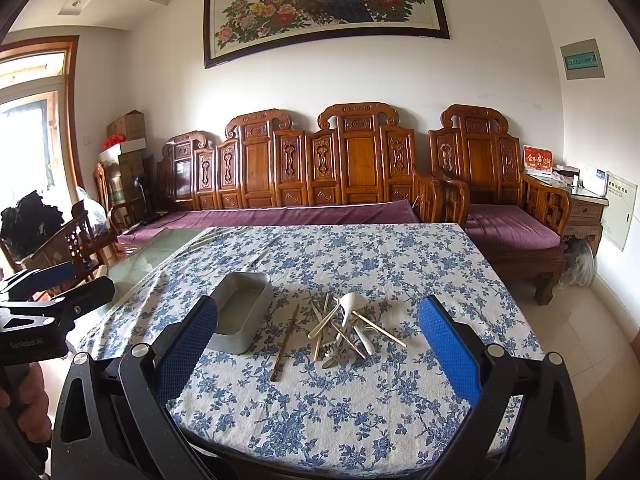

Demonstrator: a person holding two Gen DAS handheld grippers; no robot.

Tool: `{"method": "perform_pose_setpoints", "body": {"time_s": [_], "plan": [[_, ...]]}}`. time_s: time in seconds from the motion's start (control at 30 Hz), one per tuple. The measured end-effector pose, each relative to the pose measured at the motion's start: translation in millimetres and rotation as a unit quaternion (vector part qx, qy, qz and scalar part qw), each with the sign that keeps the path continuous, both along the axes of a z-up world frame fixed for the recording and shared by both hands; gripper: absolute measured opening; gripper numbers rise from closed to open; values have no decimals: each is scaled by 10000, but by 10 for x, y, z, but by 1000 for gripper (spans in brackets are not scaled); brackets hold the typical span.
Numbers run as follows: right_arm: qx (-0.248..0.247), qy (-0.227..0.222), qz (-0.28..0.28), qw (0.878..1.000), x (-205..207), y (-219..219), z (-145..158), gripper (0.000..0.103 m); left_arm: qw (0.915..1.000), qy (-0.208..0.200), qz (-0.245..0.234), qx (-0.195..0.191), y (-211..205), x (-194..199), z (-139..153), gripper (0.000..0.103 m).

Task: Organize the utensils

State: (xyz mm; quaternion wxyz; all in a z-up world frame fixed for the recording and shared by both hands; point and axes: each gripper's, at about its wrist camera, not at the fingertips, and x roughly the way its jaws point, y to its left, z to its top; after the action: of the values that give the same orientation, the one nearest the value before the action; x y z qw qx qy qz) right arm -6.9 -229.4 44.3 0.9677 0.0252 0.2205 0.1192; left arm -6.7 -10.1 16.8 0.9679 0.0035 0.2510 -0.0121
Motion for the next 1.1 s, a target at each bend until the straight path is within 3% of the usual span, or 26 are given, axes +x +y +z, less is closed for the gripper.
{"method": "perform_pose_setpoints", "body": {"time_s": [0.57,0.83,1.1], "plan": [[33,55,70,10000,23,5,-60,101,9997,196,-92,70,5,139,-142,97],[-61,298,173,9994,258,-75,-325,96,9974,652,-282,86,-95,445,-526,97],[-159,616,295,9975,562,-108,-667,81,9931,1091,-403,118,-161,747,-907,97]]}}
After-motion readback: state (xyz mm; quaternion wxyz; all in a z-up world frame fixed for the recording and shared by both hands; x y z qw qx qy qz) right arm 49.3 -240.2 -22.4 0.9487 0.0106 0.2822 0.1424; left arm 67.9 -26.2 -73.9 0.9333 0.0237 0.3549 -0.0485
